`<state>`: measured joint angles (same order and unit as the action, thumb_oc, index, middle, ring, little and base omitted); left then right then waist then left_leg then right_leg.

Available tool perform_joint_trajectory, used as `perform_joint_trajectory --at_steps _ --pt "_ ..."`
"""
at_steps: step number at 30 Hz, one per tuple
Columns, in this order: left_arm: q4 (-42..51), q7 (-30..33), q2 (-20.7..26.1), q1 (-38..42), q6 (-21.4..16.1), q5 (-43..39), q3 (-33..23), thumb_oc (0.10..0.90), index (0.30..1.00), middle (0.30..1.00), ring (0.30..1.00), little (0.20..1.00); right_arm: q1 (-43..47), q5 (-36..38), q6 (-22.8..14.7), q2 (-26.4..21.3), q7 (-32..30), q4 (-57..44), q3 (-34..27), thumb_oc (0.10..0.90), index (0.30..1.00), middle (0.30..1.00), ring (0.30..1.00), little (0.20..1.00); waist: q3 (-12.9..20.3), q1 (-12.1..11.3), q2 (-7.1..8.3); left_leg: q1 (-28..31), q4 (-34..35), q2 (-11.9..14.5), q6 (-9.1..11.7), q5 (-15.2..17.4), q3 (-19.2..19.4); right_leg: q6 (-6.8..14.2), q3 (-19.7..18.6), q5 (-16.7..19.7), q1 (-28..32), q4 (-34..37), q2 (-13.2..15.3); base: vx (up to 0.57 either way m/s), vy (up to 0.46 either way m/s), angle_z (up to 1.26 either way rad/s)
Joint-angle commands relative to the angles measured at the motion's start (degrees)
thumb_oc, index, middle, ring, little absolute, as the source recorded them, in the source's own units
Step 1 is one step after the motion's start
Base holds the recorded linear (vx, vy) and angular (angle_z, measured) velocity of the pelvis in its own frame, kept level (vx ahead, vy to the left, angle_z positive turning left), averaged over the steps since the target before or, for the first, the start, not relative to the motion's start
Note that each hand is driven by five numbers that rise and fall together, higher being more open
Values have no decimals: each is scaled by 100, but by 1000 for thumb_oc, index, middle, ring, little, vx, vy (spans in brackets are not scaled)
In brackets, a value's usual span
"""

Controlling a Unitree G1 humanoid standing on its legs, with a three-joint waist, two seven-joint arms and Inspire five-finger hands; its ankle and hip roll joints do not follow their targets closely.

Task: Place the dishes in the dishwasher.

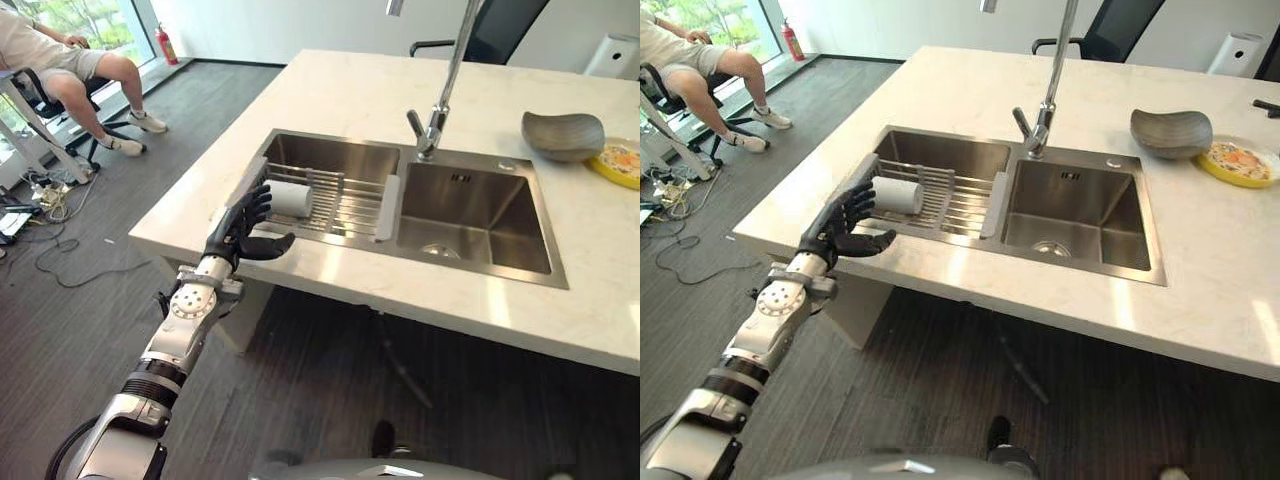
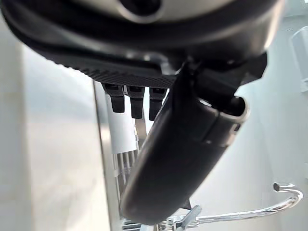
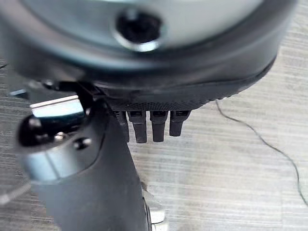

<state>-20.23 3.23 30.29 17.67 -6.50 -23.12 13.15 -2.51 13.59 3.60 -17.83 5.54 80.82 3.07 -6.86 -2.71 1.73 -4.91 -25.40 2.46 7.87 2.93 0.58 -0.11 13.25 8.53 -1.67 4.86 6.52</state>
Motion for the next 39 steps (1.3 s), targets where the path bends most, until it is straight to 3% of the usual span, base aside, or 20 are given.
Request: perform_joint_trajectory --at_steps 1,3,5,6,11,13,14,16,19,20,23,26,34,39 --pt "554 153 282 982 -551 -180 -428 800 900 900 900 900 143 158 -41 -427 -179 -52 77 800 900 900 900 900 -174 -61 -102 -568 894 174 -74 -289 -20 566 62 -1373 1014 -301 -86 188 101 -15" --pt "586 91 296 998 -578 -223 -388 800 900 900 900 900 125 177 -30 -427 -189 -55 24 800 900 900 900 900 -128 -53 -125 -462 1286 267 -71 -314 108 636 103 -1383 1089 -246 -49 131 120 -2" --pt "626 125 291 1013 -566 -174 -347 800 900 900 900 900 67 202 -17 -446 -178 -41 -21 800 900 900 900 900 -152 -68 -97 -670 1242 295 -19 -455 122 647 71 -1393 1164 -225 -1 107 157 -7" --pt "699 123 326 982 -592 -152 -391 800 900 900 900 900 70 117 -18 -431 -132 -44 1 800 900 900 900 900 -51 -35 -197 -301 1735 307 -71 -400 213 739 -8 -1411 1120 -276 13 138 270 -15" --pt "771 60 443 975 -578 -107 -328 800 900 900 900 900 130 136 -15 -331 -61 -74 -42 800 900 900 900 900 79 -78 -167 83 1996 121 -286 -189 398 886 -95 -1379 961 -716 263 102 254 -46" --pt "887 -9 508 952 -533 -57 -319 800 900 900 900 900 167 44 13 -219 19 -124 39 800 900 900 900 900 58 -88 -179 318 2093 17 -514 -29 496 1019 -191 -1450 567 -1689 356 77 255 -43" --pt "887 -9 508 951 -533 -57 -319 800 900 900 900 900 167 44 13 -219 19 -124 39 800 900 900 900 900 60 -91 -177 317 2094 16 -514 -30 499 1019 -195 -1453 561 -1695 358 22 214 -30" --pt "1078 19 382 663 -541 13 -496 800 900 900 900 900 -25 -34 -62 -56 176 -316 71 800 900 900 900 900 -73 76 -151 390 2037 -67 -717 51 419 1120 -470 -1022 80 -2745 393 -8 222 -16" --pt "1193 5 323 731 -473 164 -406 800 900 900 900 900 86 93 -39 -20 160 -323 1 800 900 900 900 900 -83 110 -174 486 2084 -109 -793 122 370 1122 -623 -1006 -198 -3044 378 33 85 6" --pt "1181 16 285 864 -471 306 -354 800 900 900 900 900 0 38 -52 -19 192 -367 71 800 900 900 900 900 -51 139 -130 582 2199 -167 -754 174 313 1049 -586 -1166 -165 -2387 432 84 -43 7" --pt "1249 4 235 1073 -437 543 -149 800 900 900 900 900 -45 -119 -26 -110 192 -380 144 800 900 900 900 900 -44 154 11 496 2085 -277 -691 251 147 1095 -681 -951 -92 -1205 585 75 -81 18" --pt "1163 67 98 1335 -485 724 -25 800 900 900 900 900 -110 -77 -85 -125 252 -354 170 800 900 900 900 900 36 164 150 585 2133 -256 -630 285 201 1163 -562 -610 53 -881 631 71 -102 45" --pt "1048 180 231 1763 -450 1539 249 800 900 900 900 900 -240 -21 -199 -46 228 -360 310 800 900 900 900 900 222 197 124 832 2736 35 -350 -63 164 1096 -313 -774 618 -95 341 55 -111 0" --pt "1117 176 668 2101 -379 2521 479 800 900 900 900 900 -224 -1 -244 -37 248 -372 337 800 900 900 900 900 285 201 74 913 3013 156 -233 -198 181 1104 -197 -845 686 14 250 31 -75 11"
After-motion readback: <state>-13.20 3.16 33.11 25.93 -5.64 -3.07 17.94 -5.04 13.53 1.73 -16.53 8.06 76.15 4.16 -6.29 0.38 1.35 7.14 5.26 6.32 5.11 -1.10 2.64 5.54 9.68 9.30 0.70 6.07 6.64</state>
